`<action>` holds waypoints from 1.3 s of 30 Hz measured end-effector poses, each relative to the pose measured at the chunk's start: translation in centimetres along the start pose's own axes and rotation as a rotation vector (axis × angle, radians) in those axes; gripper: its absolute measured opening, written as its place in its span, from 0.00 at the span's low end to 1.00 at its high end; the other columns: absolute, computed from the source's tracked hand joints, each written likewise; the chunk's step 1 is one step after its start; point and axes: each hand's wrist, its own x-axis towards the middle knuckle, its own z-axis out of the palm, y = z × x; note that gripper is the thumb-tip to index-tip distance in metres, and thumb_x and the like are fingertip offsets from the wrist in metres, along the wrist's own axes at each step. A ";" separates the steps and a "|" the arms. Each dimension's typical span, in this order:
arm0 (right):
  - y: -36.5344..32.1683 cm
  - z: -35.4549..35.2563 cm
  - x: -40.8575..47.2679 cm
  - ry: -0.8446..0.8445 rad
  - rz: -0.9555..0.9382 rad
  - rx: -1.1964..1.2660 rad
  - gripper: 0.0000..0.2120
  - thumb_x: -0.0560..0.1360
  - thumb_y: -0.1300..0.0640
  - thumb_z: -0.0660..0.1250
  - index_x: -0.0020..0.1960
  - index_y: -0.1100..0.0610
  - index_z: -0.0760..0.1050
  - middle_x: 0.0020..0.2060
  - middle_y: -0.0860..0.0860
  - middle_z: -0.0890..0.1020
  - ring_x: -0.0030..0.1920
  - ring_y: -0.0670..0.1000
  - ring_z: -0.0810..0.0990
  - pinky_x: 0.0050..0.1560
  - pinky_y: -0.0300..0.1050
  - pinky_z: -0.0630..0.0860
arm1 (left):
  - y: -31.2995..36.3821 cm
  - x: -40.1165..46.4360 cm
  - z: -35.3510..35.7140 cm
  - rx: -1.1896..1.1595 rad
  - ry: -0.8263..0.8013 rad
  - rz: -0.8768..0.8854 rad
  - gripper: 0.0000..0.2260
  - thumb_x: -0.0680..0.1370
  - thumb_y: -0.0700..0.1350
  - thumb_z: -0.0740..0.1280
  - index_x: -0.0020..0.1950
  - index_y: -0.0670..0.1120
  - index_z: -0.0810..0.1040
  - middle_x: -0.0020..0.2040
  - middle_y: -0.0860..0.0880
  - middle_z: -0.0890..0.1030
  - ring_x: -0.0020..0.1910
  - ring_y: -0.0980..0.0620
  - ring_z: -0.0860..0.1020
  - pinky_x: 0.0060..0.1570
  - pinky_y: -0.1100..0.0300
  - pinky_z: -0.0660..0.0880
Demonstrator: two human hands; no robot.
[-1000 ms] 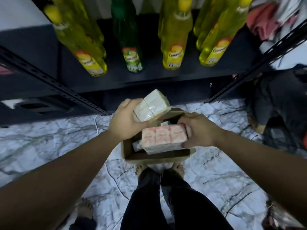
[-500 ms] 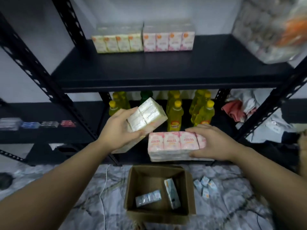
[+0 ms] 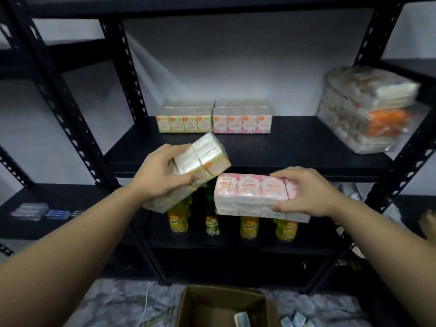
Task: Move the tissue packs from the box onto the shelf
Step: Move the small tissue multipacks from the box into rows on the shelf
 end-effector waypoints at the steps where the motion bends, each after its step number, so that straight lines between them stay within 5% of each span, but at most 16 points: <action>1: -0.1 -0.7 0.5 0.019 -0.003 0.002 0.39 0.60 0.32 0.77 0.68 0.44 0.76 0.58 0.36 0.78 0.60 0.43 0.76 0.64 0.49 0.74 | 0.0 0.9 -0.7 0.009 -0.006 0.007 0.35 0.67 0.60 0.78 0.73 0.60 0.73 0.55 0.57 0.77 0.56 0.59 0.76 0.57 0.61 0.72; 6: -0.4 -3.4 3.8 0.087 0.009 -0.050 0.40 0.60 0.34 0.79 0.69 0.45 0.75 0.60 0.38 0.78 0.62 0.44 0.75 0.66 0.48 0.72 | -1.0 5.3 -3.1 0.062 -0.034 0.006 0.33 0.69 0.54 0.80 0.73 0.52 0.76 0.57 0.63 0.76 0.58 0.59 0.75 0.57 0.64 0.69; 11: -0.5 -4.3 7.0 0.108 0.063 -0.048 0.43 0.57 0.31 0.76 0.69 0.45 0.76 0.60 0.39 0.79 0.61 0.44 0.76 0.65 0.48 0.74 | -3.5 8.7 -4.4 0.080 -0.088 0.014 0.30 0.70 0.52 0.80 0.71 0.55 0.77 0.57 0.66 0.76 0.58 0.60 0.75 0.55 0.75 0.66; 17: -0.4 -3.0 10.6 0.125 0.156 -0.027 0.40 0.58 0.34 0.78 0.68 0.46 0.76 0.58 0.38 0.80 0.58 0.43 0.77 0.61 0.46 0.76 | -7.4 11.4 -4.7 0.112 -0.217 0.023 0.32 0.70 0.49 0.80 0.73 0.54 0.74 0.58 0.66 0.73 0.62 0.59 0.72 0.59 0.66 0.65; 21: -0.4 -1.7 12.5 0.131 0.207 -0.015 0.38 0.61 0.39 0.81 0.68 0.46 0.76 0.57 0.39 0.79 0.58 0.43 0.77 0.61 0.45 0.76 | -10.0 13.0 -4.0 0.119 -0.278 0.045 0.32 0.71 0.48 0.78 0.74 0.55 0.73 0.54 0.70 0.70 0.59 0.61 0.70 0.53 0.79 0.62; 28: -0.2 -0.9 14.9 0.105 0.261 -0.043 0.40 0.60 0.35 0.79 0.69 0.44 0.75 0.58 0.38 0.79 0.60 0.45 0.76 0.62 0.49 0.75 | -12.6 14.7 -3.0 0.175 -0.419 0.020 0.36 0.66 0.61 0.73 0.75 0.61 0.70 0.63 0.54 0.76 0.62 0.53 0.74 0.64 0.54 0.73; 34: 0.1 -1.3 15.3 0.090 0.251 -0.129 0.44 0.58 0.29 0.77 0.71 0.41 0.70 0.57 0.39 0.73 0.61 0.46 0.70 0.63 0.48 0.70 | -11.9 15.7 -2.6 0.196 -0.418 0.048 0.39 0.65 0.66 0.73 0.75 0.59 0.70 0.68 0.56 0.75 0.66 0.55 0.73 0.67 0.53 0.72; 39: 0.9 -1.8 14.8 0.131 0.181 -0.092 0.36 0.55 0.25 0.77 0.58 0.39 0.73 0.51 0.37 0.73 0.56 0.43 0.69 0.55 0.44 0.69 | -7.5 16.7 -0.7 0.146 -0.343 0.170 0.35 0.70 0.67 0.74 0.74 0.58 0.70 0.71 0.56 0.73 0.69 0.55 0.72 0.68 0.56 0.69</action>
